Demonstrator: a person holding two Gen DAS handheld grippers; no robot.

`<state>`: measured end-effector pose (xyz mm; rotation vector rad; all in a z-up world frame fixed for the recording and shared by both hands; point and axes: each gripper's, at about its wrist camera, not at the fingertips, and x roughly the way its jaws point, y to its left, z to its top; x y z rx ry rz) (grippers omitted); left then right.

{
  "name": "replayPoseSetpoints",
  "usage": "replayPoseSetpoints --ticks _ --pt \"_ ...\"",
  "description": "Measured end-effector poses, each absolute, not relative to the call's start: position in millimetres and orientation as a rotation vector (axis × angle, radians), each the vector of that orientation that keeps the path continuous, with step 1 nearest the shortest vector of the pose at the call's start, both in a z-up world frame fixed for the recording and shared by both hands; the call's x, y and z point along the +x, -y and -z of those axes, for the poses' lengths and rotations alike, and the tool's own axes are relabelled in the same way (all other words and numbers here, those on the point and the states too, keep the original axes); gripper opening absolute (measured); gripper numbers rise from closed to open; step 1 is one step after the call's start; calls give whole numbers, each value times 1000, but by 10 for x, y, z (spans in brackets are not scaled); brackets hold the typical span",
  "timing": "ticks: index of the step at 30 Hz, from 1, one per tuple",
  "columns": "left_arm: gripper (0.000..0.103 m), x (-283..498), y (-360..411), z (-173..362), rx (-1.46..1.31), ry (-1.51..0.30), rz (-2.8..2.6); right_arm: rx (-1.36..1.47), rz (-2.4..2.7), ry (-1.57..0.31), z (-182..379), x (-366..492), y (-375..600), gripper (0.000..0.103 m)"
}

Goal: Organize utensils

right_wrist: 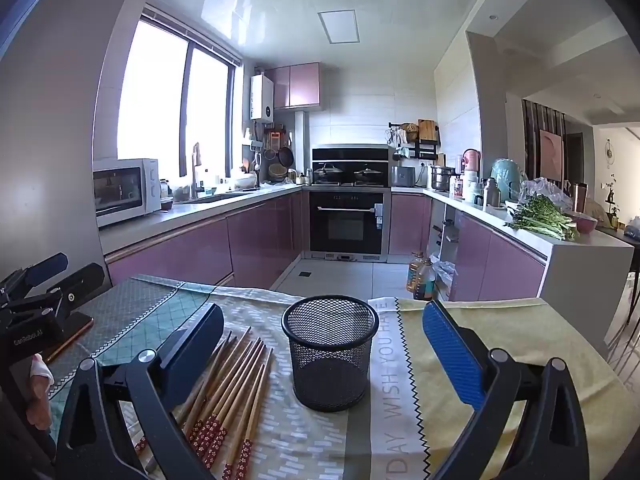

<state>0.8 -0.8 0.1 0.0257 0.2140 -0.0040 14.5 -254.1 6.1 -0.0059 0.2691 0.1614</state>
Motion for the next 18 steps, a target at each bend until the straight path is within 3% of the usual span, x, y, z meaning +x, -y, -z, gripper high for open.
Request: replayPoseSetpoints --ticks 18 --pt "97 -69 -83 -7 5 -150 5 -6 -155 -231 -70 89 2510 97"
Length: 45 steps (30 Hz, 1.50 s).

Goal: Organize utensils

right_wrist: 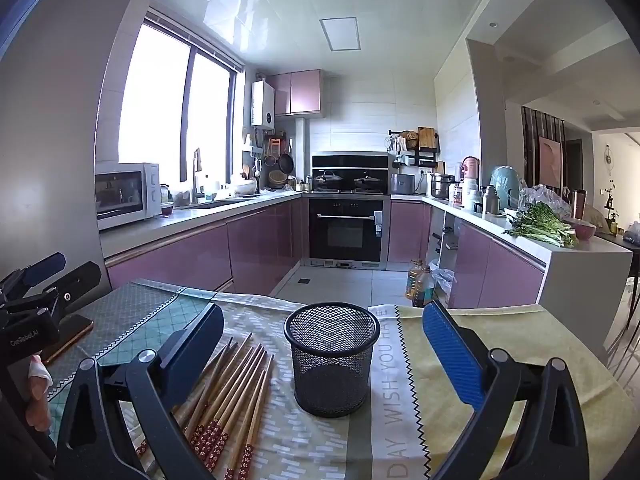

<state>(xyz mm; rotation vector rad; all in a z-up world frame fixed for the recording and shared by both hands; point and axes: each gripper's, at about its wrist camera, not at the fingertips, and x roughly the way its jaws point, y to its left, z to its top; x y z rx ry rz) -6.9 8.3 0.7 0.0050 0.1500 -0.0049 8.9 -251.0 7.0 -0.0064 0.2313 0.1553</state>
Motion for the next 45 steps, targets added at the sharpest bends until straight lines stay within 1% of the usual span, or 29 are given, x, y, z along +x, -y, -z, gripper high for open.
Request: replayPoseSetpoints --ticks 45 --pt "97 -82 -65 -32 3 -127 9 12 -148 -199 -78 42 2559 97"
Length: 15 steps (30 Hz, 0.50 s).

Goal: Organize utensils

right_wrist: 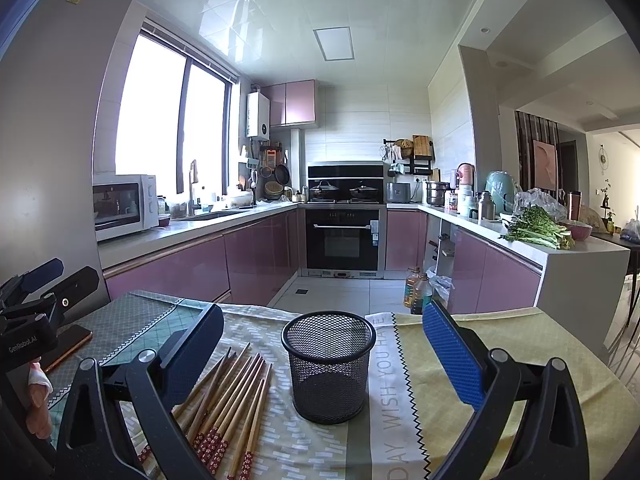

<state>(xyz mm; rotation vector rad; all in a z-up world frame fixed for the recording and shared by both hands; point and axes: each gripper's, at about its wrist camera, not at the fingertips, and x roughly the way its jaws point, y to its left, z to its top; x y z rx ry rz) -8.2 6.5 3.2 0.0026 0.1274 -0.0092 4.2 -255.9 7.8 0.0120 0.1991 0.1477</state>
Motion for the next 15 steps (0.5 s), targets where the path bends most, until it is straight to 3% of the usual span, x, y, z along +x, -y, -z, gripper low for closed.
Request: replayPoseSetpoints --ticks 15 --pt "97 -84 -55 -19 5 -129 16 10 -148 -203 -79 43 2560 97"
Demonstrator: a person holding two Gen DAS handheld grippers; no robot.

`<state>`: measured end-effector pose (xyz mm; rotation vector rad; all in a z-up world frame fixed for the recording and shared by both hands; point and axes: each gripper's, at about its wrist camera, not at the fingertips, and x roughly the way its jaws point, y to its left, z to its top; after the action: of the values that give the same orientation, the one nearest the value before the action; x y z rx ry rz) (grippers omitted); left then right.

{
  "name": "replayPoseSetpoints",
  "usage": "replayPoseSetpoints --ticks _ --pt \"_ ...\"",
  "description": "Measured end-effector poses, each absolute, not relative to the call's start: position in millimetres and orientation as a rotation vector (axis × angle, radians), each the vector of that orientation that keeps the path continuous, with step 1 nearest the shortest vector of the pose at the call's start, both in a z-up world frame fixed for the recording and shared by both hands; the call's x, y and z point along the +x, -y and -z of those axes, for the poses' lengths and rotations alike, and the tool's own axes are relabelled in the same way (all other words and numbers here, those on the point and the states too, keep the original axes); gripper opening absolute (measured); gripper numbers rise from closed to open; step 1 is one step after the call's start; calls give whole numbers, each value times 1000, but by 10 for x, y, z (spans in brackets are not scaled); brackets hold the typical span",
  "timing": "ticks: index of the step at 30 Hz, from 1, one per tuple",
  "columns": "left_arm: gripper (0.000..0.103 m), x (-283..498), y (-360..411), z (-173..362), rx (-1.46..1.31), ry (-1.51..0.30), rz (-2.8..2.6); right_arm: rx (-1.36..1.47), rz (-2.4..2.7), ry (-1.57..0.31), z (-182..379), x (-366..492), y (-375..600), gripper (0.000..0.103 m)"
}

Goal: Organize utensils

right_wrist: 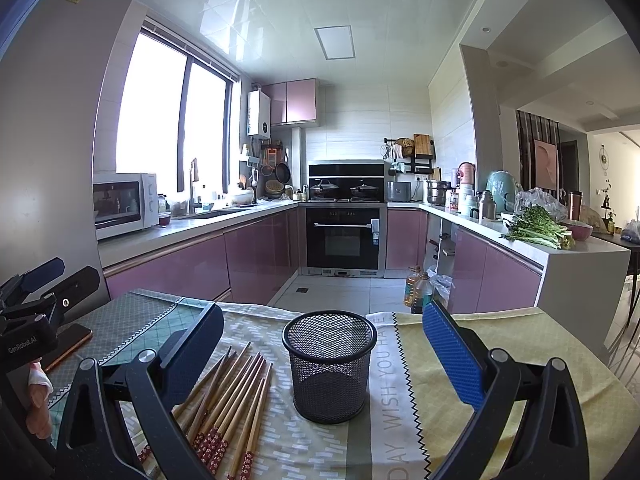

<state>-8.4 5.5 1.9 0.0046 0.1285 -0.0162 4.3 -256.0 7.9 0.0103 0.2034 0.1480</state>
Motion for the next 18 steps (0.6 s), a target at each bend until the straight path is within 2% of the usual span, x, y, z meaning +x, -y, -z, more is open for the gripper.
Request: replayPoseSetpoints --ticks 18 --pt "97 -84 -55 -19 5 -129 16 10 -147 -206 -78 49 2553 97"
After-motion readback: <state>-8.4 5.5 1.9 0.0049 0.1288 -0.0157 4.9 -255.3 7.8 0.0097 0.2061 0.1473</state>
